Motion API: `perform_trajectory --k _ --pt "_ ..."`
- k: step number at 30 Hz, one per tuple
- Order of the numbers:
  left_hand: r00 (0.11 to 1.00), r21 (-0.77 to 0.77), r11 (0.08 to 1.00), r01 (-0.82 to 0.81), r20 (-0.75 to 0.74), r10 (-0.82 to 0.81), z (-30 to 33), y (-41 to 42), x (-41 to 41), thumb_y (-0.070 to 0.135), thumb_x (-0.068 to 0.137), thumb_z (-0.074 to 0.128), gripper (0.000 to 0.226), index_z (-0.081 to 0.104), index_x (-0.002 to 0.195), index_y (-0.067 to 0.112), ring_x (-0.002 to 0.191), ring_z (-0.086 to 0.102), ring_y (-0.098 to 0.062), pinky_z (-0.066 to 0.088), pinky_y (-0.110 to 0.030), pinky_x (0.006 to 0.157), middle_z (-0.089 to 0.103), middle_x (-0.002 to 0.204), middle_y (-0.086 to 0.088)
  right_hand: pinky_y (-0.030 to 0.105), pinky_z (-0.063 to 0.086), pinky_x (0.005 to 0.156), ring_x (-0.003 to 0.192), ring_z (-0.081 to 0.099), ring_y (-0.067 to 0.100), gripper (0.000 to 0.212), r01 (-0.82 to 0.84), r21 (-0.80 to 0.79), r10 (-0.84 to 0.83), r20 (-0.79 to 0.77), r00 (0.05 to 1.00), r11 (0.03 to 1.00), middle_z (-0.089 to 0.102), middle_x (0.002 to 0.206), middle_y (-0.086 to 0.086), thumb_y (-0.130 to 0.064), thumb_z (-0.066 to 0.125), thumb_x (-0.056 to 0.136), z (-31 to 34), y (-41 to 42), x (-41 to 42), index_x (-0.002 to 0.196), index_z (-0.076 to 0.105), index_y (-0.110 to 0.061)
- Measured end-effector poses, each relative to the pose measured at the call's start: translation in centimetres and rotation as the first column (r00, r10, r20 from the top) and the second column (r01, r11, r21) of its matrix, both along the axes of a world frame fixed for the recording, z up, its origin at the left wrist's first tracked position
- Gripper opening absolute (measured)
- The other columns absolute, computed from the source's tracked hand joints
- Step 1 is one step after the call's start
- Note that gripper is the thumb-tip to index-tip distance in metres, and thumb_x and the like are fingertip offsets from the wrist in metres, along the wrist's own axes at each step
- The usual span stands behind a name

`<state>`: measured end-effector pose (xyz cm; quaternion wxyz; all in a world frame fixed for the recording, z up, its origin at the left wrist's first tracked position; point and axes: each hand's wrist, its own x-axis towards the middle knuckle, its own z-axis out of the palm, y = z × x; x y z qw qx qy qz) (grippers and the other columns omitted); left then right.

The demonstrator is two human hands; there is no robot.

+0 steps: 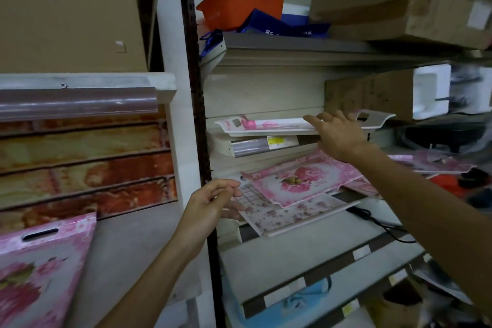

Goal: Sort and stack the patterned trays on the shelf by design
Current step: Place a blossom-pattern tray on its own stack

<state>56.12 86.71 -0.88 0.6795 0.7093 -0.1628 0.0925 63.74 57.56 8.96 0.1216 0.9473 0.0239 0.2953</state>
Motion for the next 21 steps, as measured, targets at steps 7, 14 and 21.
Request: perform_trajectory --k 7,14,21 --pt "0.998 -0.107 0.994 0.036 -0.043 -0.041 1.1 -1.2 0.7 0.01 0.098 0.052 0.019 0.068 0.107 0.01 0.085 0.069 -0.033 0.06 -0.04 0.075 0.069 0.098 -0.011 0.042 0.047 0.086 0.101 0.064 0.032 0.057 0.049 -0.046 -0.046 0.062 0.997 0.998 0.067 0.115 0.011 -0.008 0.049 0.091 -0.4 -0.2 1.3 0.143 0.036 -0.029" --pt "0.987 -0.213 0.972 0.095 -0.107 -0.12 2.0 -4.5 1.2 0.015 0.097 0.053 0.023 0.061 0.118 0.006 0.087 0.069 -0.029 0.058 -0.044 0.084 0.068 0.104 -0.011 0.04 0.051 0.073 0.089 0.067 0.032 0.055 -0.047 -0.045 0.055 0.184 0.981 0.998 0.067 0.113 0.009 -0.008 0.055 0.09 -2.3 -0.4 -0.8 0.14 0.039 -0.025" --pt "0.937 -0.443 0.87 0.217 -0.154 -0.313 2.7 -8.7 0.0 0.028 0.094 0.06 0.034 0.057 0.121 0.007 0.105 0.068 -0.033 0.056 -0.046 0.09 0.066 0.117 -0.017 0.047 0.054 0.081 0.101 0.067 0.034 0.044 -0.196 0.009 0.176 0.401 0.899 0.981 0.071 0.113 0.011 -0.01 0.071 0.081 -5.3 -0.4 -5.9 0.123 0.062 -0.016"
